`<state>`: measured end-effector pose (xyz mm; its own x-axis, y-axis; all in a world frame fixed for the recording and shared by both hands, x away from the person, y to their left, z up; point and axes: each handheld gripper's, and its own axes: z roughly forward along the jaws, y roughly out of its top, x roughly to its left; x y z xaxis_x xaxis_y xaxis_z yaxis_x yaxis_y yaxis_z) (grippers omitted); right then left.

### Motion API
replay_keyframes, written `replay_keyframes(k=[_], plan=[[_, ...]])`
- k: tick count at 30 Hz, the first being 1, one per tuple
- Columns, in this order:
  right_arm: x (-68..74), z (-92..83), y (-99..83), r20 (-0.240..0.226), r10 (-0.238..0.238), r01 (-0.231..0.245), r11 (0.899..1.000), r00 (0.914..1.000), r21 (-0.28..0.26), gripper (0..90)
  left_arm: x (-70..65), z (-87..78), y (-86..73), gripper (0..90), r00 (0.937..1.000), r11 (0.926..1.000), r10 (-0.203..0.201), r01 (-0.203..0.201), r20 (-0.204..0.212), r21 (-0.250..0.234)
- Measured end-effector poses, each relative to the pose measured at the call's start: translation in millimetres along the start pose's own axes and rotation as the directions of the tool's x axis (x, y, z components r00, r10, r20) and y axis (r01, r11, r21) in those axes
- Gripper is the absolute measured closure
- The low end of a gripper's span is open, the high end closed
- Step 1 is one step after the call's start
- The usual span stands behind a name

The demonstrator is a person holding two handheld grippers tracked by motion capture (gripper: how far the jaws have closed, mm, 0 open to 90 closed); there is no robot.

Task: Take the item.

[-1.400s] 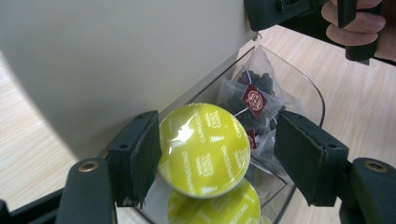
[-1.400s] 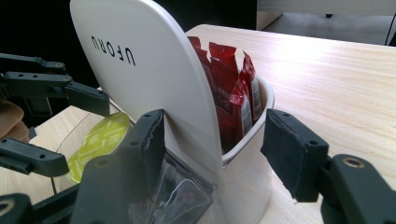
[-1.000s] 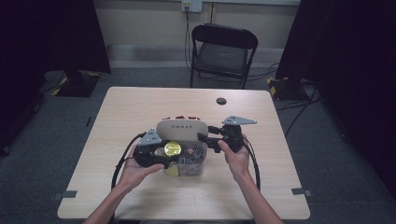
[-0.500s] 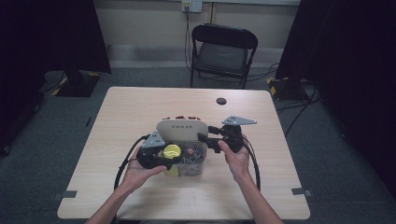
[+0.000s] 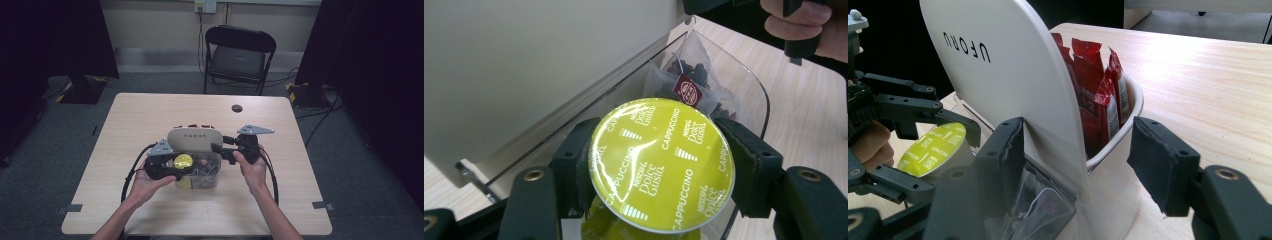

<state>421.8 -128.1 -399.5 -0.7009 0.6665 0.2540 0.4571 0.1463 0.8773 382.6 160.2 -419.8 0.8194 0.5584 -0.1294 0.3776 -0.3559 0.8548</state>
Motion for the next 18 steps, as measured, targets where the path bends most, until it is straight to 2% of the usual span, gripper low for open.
replay_keyframes(k=[11, 13, 18], plan=[[1.0, 1.3, 0.3, -0.005, -0.002, 0.002, 1.000, 1.0000, 0.000, 38.9, 1.7, -6.3, 1.0, 38.1, 0.9998, 0.9996, -0.013, 0.013, 0.016, -0.026], [1.0, 1.0, 0.1, -0.004, 0.000, 0.000, 1.000, 1.0000, 0.000, 39.0, 0.5, -9.8, 1.8, 38.2, 1.0000, 0.9998, 0.001, -0.001, 0.007, -0.020], [0.1, 0.6, -0.7, -0.005, 0.006, -0.006, 1.000, 1.0000, -0.002, 38.9, -0.6, -17.2, 5.2, 38.2, 0.9999, 0.9992, -0.001, 0.001, 0.015, -0.039]])
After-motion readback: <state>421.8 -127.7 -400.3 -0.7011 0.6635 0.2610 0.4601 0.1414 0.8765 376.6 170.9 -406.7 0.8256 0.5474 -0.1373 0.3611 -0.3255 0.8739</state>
